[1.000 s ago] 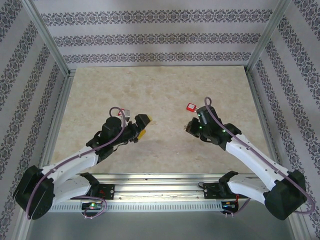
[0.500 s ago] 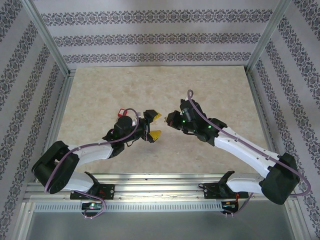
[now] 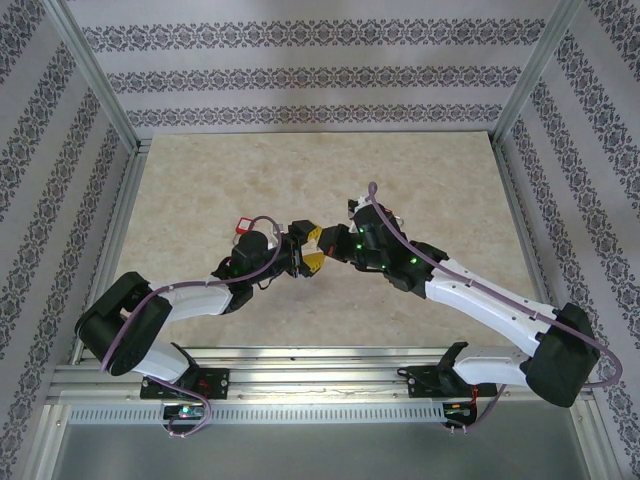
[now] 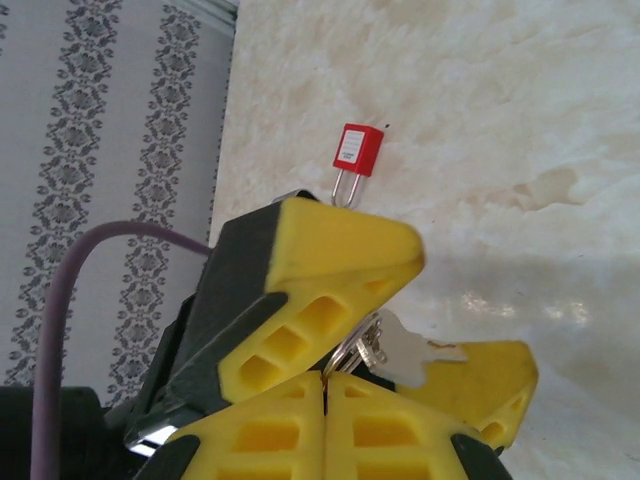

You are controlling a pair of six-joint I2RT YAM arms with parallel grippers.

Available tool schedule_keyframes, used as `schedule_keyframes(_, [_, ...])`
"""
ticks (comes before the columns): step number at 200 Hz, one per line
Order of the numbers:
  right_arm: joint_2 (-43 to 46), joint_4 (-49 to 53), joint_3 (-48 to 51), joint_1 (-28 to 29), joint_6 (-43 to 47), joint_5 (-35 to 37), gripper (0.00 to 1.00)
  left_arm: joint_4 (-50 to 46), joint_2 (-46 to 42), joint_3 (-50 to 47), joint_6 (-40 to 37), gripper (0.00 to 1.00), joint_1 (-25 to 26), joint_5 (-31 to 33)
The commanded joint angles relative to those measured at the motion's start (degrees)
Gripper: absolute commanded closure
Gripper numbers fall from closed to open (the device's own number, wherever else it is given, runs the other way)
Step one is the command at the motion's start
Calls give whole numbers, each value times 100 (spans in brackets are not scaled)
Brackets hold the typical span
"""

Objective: Unlock with the key

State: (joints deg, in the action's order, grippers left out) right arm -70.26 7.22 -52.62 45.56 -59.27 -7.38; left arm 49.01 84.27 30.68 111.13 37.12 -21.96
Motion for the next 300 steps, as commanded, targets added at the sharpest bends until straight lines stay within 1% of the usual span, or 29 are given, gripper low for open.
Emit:
schedule_keyframes(1, [82,-173,111,83,28,-155,100,233,-34,75,-10,32,-16,130])
schedule_keyframes(10, [91,-190,144,110,38,-187,100,224,-20,93,-14,36,-36,134])
schedule_keyframes(23, [100,-220,181,162,60,-218,100,242,15,127,-34,38,-71,123])
schedule_keyframes(50, [124,-215,217,224,124,-246,100,236,26,123,-73,49,-171,104])
schedule_keyframes(83, [186,-199,276,243,209,-263,100,169,-48,118,-152,56,-248,51])
schedule_keyframes(107, [264,-248,348,243,268,-325,100,88,-167,15,-218,59,-334,77])
schedule_keyframes(122, [324,-243,399,243,313,-341,100,-7,-249,-1,-288,64,-368,76])
schedule_keyframes(159, [315,-297,397,245,436,-540,100,-217,-332,78,-475,78,-414,48])
schedule_keyframes(180, [302,-300,384,252,516,-619,100,-338,-359,130,-586,90,-442,9])
schedule_keyframes(205, [293,-301,384,252,603,-712,100,-550,-457,130,-743,100,-503,-2])
schedule_keyframes(235, [320,-215,398,252,690,-703,100,-1107,-773,184,-1241,100,-644,-22])
schedule_keyframes(247, [320,-243,402,252,690,-695,100,-1589,-985,320,-1672,100,-671,16])
schedule_keyframes(258, [304,-340,410,243,606,-673,100,-2130,-1189,505,-2236,100,-671,108])
schedule_keyframes(259, [303,-360,410,243,594,-675,100,-2171,-1213,520,-2289,100,-671,119])
schedule_keyframes(262, [298,-421,423,236,548,-674,94,-2319,-1271,573,-2493,100,-671,162])
schedule_keyframes(269, [309,-677,477,219,419,-719,75,-2690,-1449,698,-2971,100,-669,308])
schedule_keyframes(270, [310,-730,487,213,391,-733,74,-2741,-1475,714,-3026,100,-670,329])
schedule_keyframes(273, [315,-917,534,204,313,-779,63,-2886,-1569,754,-3214,100,-659,428])
schedule_keyframes(277, [320,-1209,612,187,175,-838,50,-3034,-1695,780,-3433,100,-649,568])
schedule_keyframes(283, [328,-1653,739,173,-49,-883,36,-3106,-1887,769,-3705,100,-637,771])
schedule_keyframes(291, [321,-2257,872,164,-278,-923,26,-2992,-2125,673,-3973,100,-628,1001])
schedule_keyframes(300, [267,-2778,944,146,-469,-1002,21,-2798,-2328,549,-4148,100,-627,1173])
